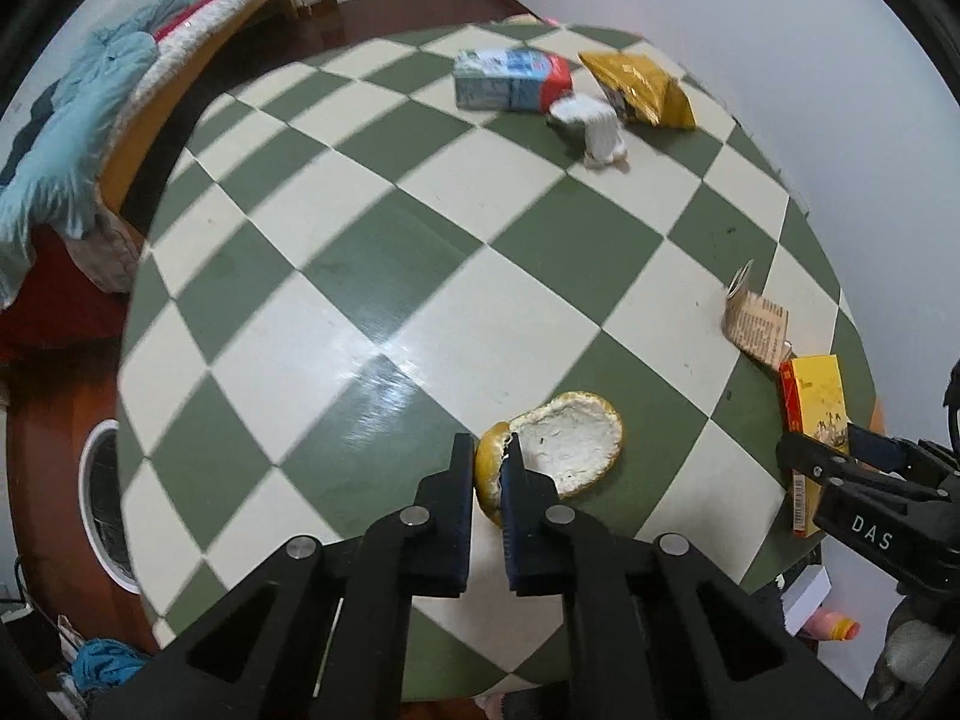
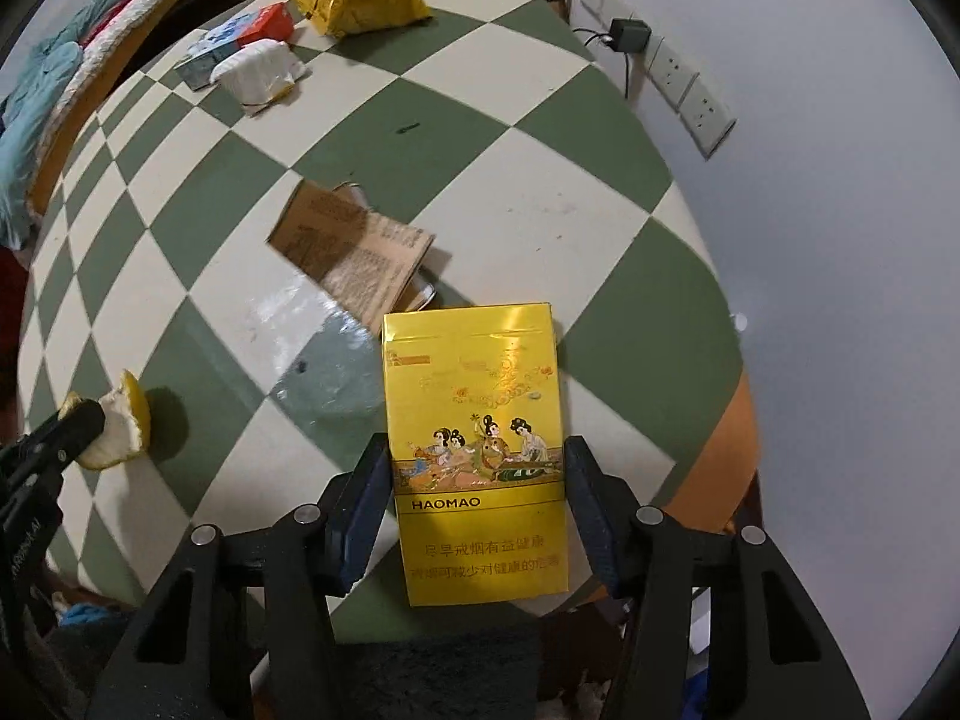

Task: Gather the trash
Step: 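Carry the yellow pack and orange peel toward the bin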

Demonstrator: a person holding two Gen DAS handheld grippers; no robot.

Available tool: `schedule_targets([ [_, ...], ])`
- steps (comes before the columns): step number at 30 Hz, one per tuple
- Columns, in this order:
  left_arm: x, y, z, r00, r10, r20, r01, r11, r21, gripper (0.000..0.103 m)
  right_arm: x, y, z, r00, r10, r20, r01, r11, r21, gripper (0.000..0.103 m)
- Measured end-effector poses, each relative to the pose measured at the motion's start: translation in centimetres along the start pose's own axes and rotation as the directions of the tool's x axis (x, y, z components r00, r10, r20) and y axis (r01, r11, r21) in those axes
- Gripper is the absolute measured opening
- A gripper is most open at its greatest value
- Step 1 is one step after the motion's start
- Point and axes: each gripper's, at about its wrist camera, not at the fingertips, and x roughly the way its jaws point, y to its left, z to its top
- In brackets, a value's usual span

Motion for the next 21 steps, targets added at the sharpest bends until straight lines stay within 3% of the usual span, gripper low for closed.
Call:
schedule_targets([
  [11,-6.8,7.2,0.6,0.992,0.023,0.121,-0.01,0.994,-0.107,0.005,-8.0,3.9,0.1,0.986,0.112,0.127,-0.108,0.993,-0.042,0.059],
  [21,-12.7,17.7,-0.8,0.97,0.126,0.208,-0.069,0.962,-0.263,0.005,-14.1,14.6,0.9,0.95,0.236,0.206,-0.192,0.958,-0.211,0.059],
])
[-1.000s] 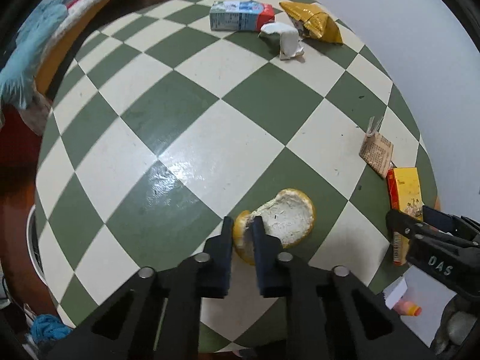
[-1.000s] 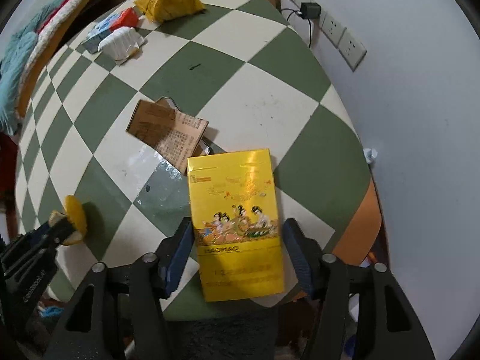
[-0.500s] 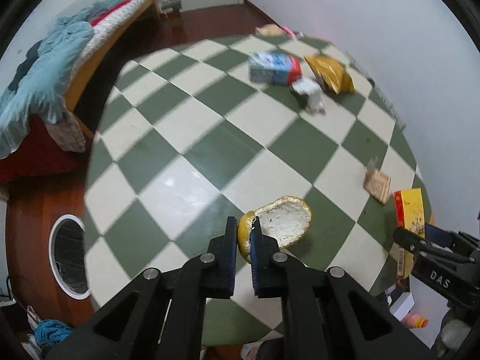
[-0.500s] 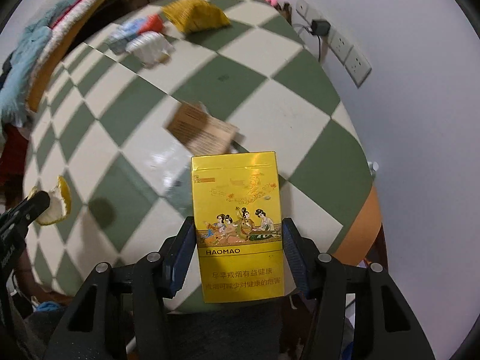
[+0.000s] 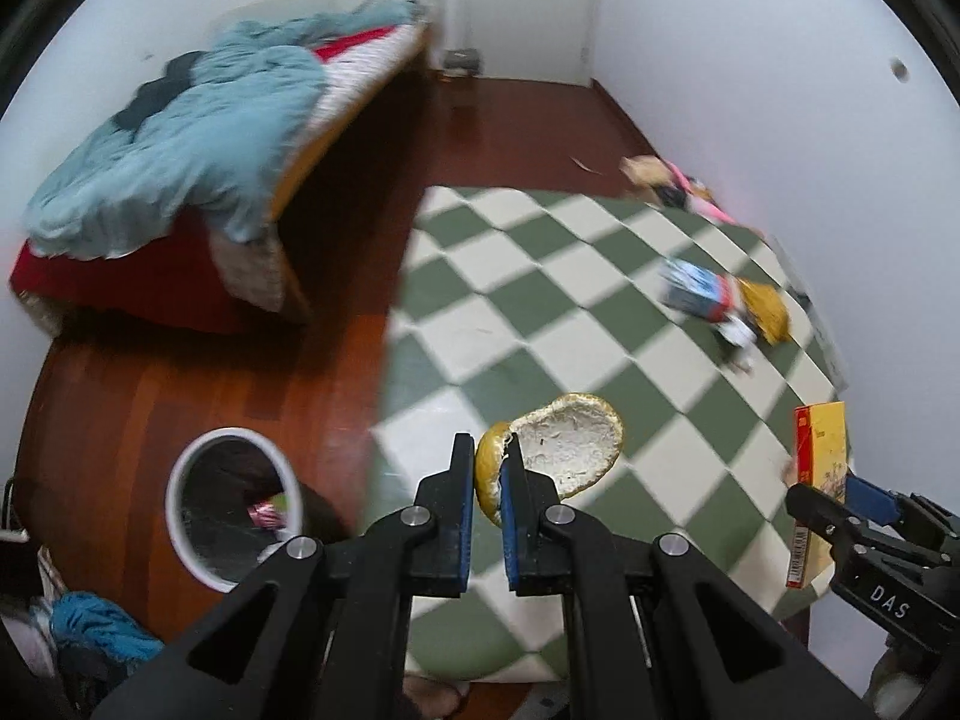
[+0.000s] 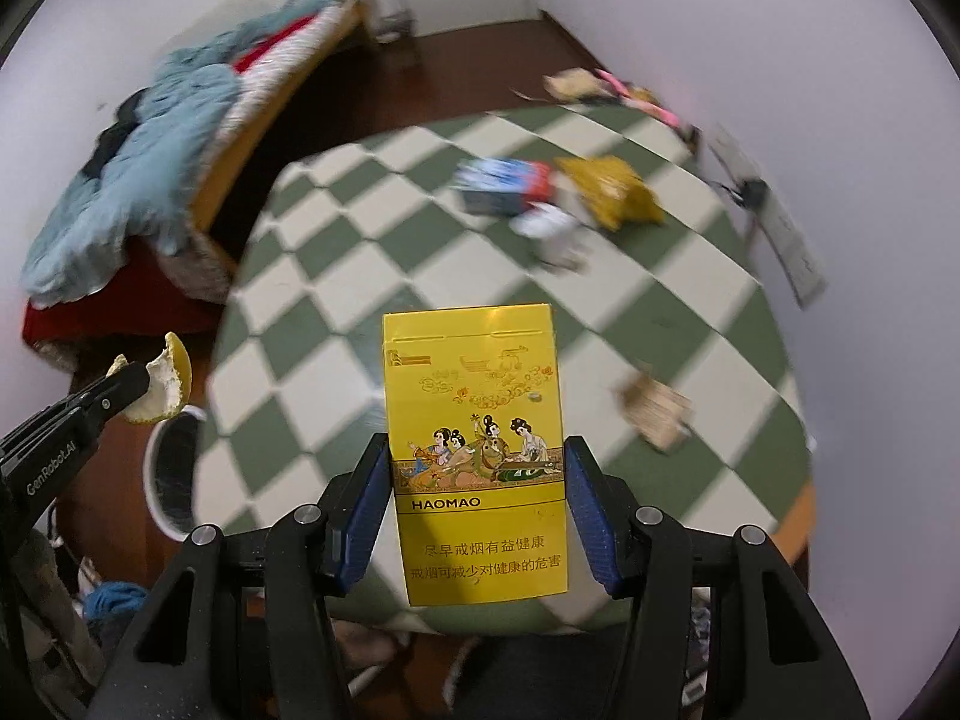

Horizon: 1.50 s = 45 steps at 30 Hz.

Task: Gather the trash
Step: 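Carry the yellow pack and orange peel toward the bin, then open both tools over the bin to drop the pack and peel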

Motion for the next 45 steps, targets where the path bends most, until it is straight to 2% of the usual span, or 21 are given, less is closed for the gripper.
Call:
schedule_targets([
  [5,-1.0,7.1,-0.2,0.997,0.077,0.012,-0.075,0.993,-0.09,0.005,1.4,7.6,0.9,0.996,0.086,-0.014,-0.087,0.993,-0.079,0.058],
  [9,-0.7,13.6,-1.3,0.989,0.144,-0.015,-0.144,0.976,-0.163,0.005,3.5,14.4,0.9,0.986,0.161,-0.042,-0.165,0.976,-0.142,0.058],
  [15,2.9,23.7,-4.3,0.974,0.171,-0.147,-0.208,0.936,-0.284,0.005,8.8,25.2,-0.4,0.958,0.237,-0.159,-0.269,0.935,-0.229,0.058],
  [18,5.8,28.1,-6.1,0.965,0.122,-0.23,-0.199,0.915,-0.35,0.006,12.8,30.5,-1.8,0.937,0.252,-0.24,-0.312,0.914,-0.259,0.058],
  [22,9.0,32.7,-7.5,0.954,0.083,-0.288,-0.199,0.895,-0.399,0.006,18.9,36.5,-3.8,0.907,0.228,-0.354,-0.335,0.9,-0.279,0.058],
  [25,11.3,35.3,-8.5,0.946,0.041,-0.321,-0.183,0.886,-0.427,0.007,22.9,39.6,-5.1,0.889,0.194,-0.414,-0.332,0.897,-0.292,0.059],
  [28,12.7,37.2,-9.3,0.937,0.029,-0.348,-0.195,0.871,-0.451,0.011,26.5,41.9,-6.2,0.872,0.156,-0.463,-0.322,0.896,-0.305,0.059],
  [30,13.5,38.3,-9.9,0.928,0.042,-0.37,-0.221,0.862,-0.457,0.017,28.4,42.9,-6.6,0.862,0.146,-0.486,-0.322,0.897,-0.302,0.059],
  [31,13.8,38.9,-10.2,0.928,0.041,-0.37,-0.224,0.855,-0.468,0.032,29.5,43.5,-6.8,0.857,0.134,-0.497,-0.316,0.899,-0.304,0.059],
  [32,14.0,39.3,-10.4,0.928,0.038,-0.37,-0.227,0.847,-0.481,0.059,30.3,43.9,-6.9,0.85,0.132,-0.51,-0.322,0.896,-0.304,0.059],
  [34,14.0,40.5,-11.2,0.933,0.031,-0.36,-0.227,0.826,-0.516,0.086,32.1,44.6,-7.3,0.834,0.121,-0.539,-0.329,0.893,-0.308,0.06],
  [35,13.9,40.8,-11.6,0.934,0.035,-0.356,-0.231,0.819,-0.525,0.086,32.7,44.7,-7.3,0.83,0.118,-0.545,-0.331,0.891,-0.311,0.063],
  [37,14.1,41.0,-11.9,0.927,0.049,-0.371,-0.251,0.818,-0.517,0.087,33.4,44.6,-7.4,0.828,0.118,-0.549,-0.333,0.89,-0.311,0.096],
  [38,14.2,41.1,-12.1,0.924,0.059,-0.377,-0.261,0.817,-0.513,0.094,33.5,44.5,-7.6,0.826,0.119,-0.551,-0.334,0.89,-0.309,0.098],
  [40,14.0,40.8,-12.4,0.92,0.1,-0.379,-0.292,0.82,-0.492,0.099,33.5,44.4,-7.5,0.828,0.117,-0.548,-0.334,0.888,-0.316,0.098],
  [45,13.9,40.2,-13.2,0.908,0.146,-0.392,-0.332,0.822,-0.463,0.099,32.4,44.5,-8.3,0.865,0.048,-0.499,-0.284,0.868,-0.408,0.1],
])
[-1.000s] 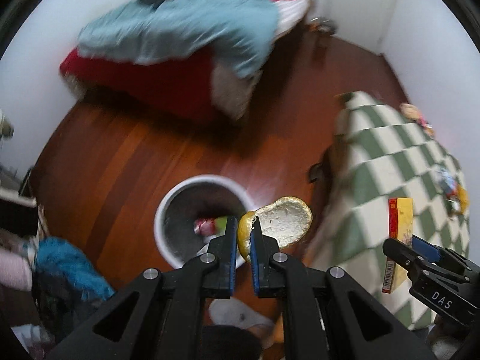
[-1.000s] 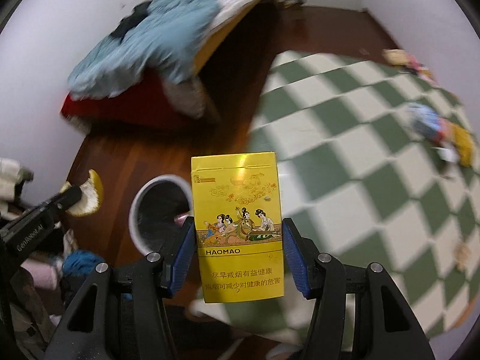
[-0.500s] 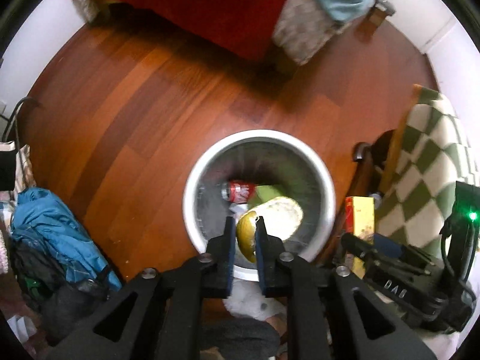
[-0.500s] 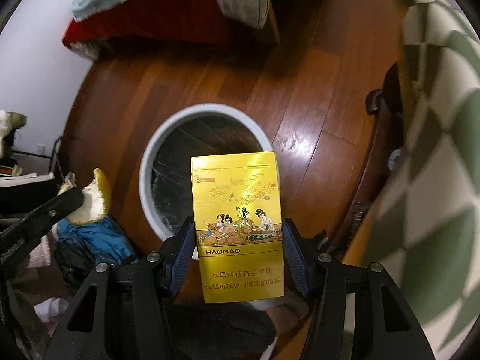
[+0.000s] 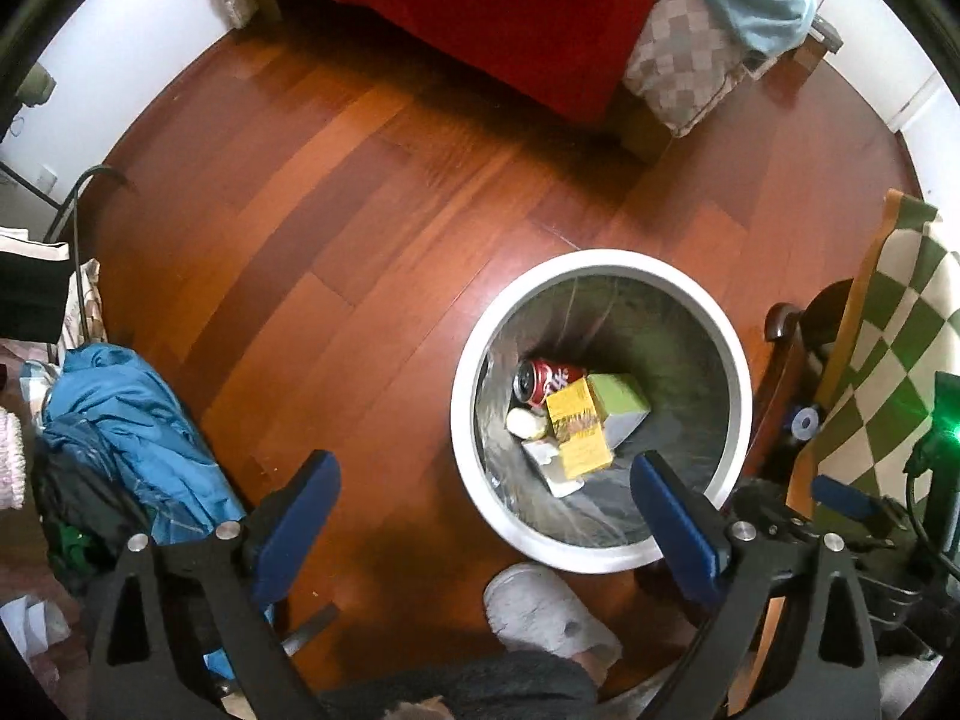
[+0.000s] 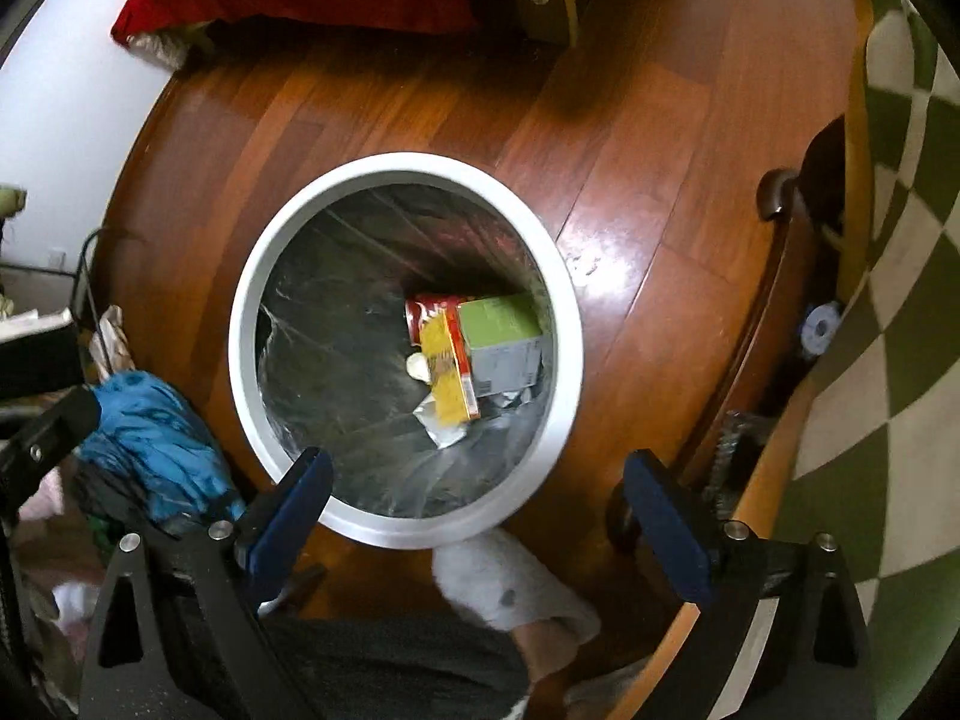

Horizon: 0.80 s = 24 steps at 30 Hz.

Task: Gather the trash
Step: 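Open both tools over the bin to drop the pack and peel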

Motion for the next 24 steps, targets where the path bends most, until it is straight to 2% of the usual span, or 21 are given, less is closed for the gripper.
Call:
schedule_targets([
  [2,-0.1,-0.2,-0.4,1.0,0.011,0.007,-0.011,1.0,0.011,0.099,-0.4,0.4,-0.6,0.999,-0.042,0.008,0.042,0.999,-0.02,0.1],
  [7,-0.7,-0.5,-1.3,1.0,0.013,0.012,-0.013,1.0,0.017,0.099,-1.5,1.0,-1.6,0.996,-0.084,0.018,0.085,0.995,-0.043,0.1],
  [16,-2.3,-0.7,-2.6,0.999,0.014,0.045,-0.016,0.999,0.033,0.099,-3.9,1.0,-3.1,0.993,-0.1,0.056,0.103,0.994,-0.044,0.1],
  [24,-6.6,-1.1,-4.1,0.993,0.019,0.116,-0.024,0.999,0.045,0.099,-9.0,1.6,-4.7,0.988,-0.083,0.131,0.092,0.994,-0.062,0.1],
])
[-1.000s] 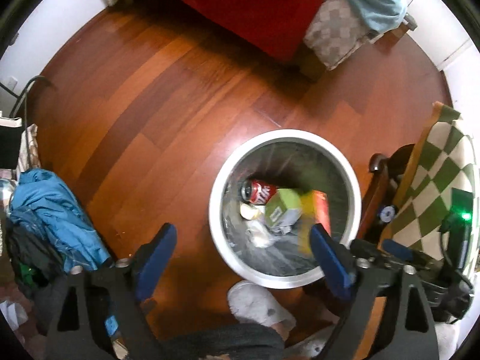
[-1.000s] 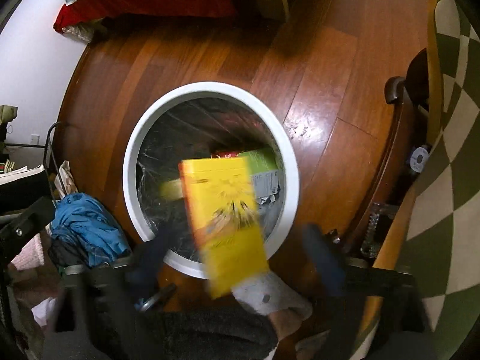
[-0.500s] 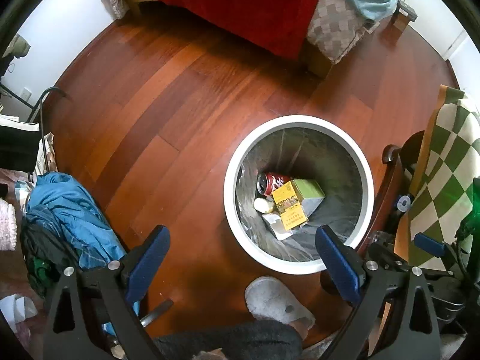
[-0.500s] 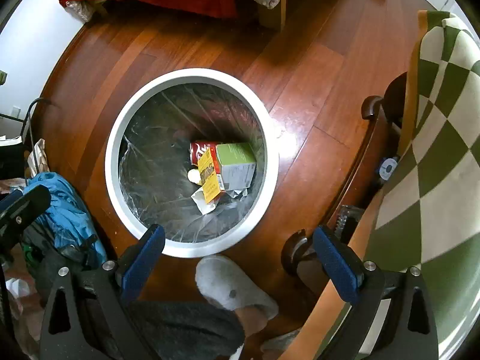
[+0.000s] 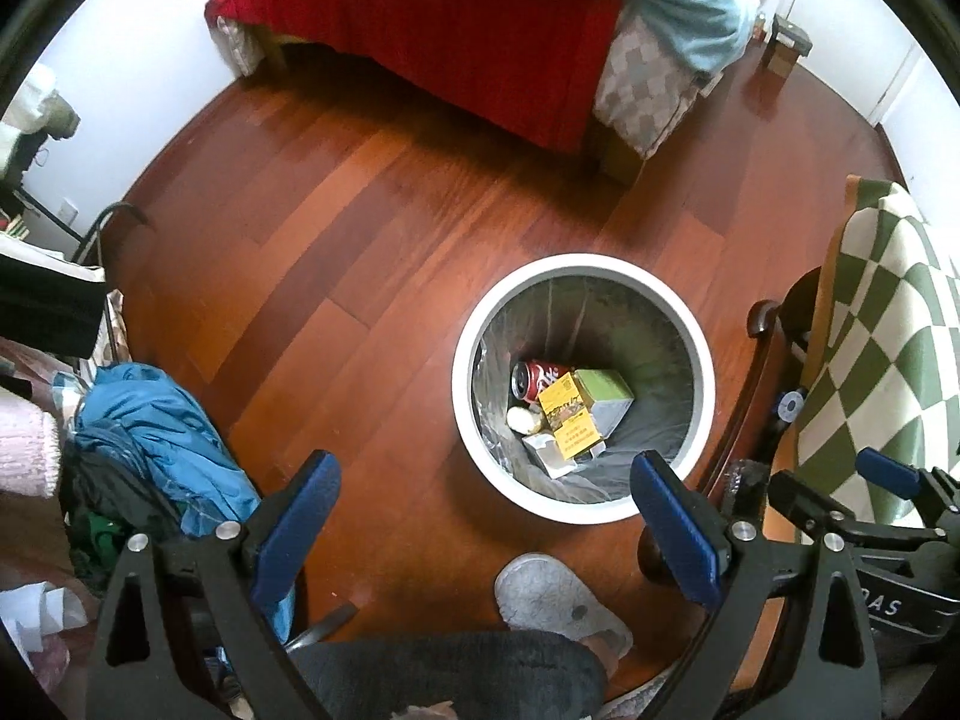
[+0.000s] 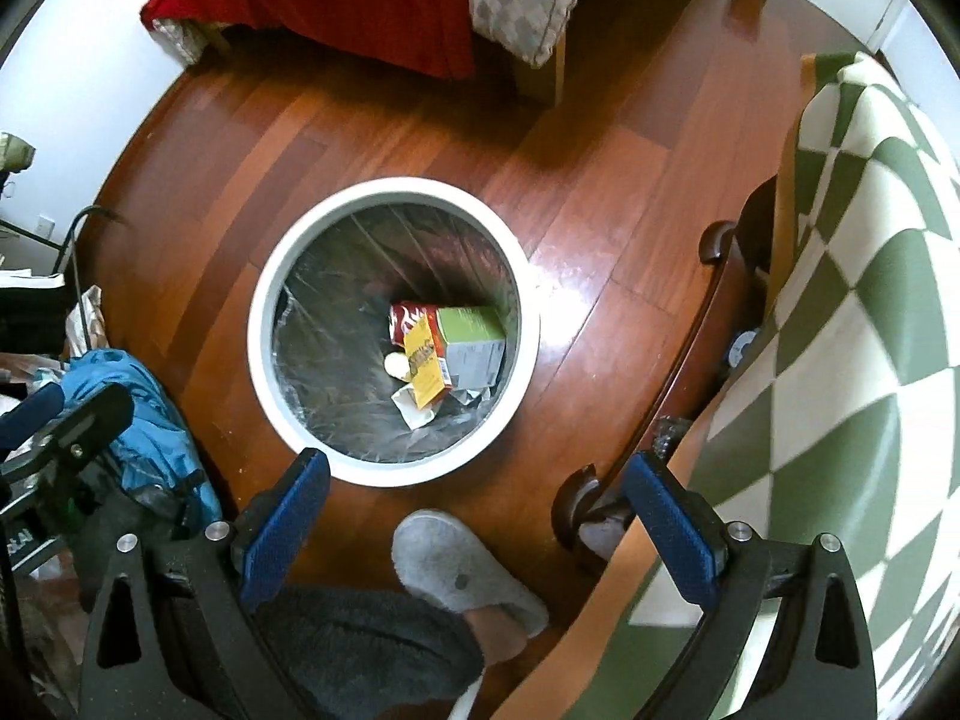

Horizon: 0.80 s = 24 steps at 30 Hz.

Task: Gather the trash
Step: 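Open both tools over the bin to drop the pack and peel, then move both tools back from the bin toward the table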

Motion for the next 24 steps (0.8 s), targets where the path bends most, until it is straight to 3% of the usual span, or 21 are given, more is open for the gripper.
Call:
schedule_targets([
  [13,-10.3,-1.0,-2.8,0.99,-0.029,0.135,0.026,0.999,0.019,0.099,-12.2,-0.9,-4.1,0.987,0.036,0.159,-0.033,0.999,-0.024,0.1],
  [19,-15.7,-1.5,-4.4,0.975,-0.01,0.22,0.006,1.0,0.019,0.099,-17.7,-1.3,-6.6,0.967,0.1,0.233,-0.096,0.995,-0.025,0.1],
  [24,-19.2,-2.3,-5.5,0.96,0.011,0.278,-0.018,1.0,0.021,0.099,-21.6,-2.9,-8.5,0.939,0.201,0.281,-0.213,0.977,0.014,0.102],
])
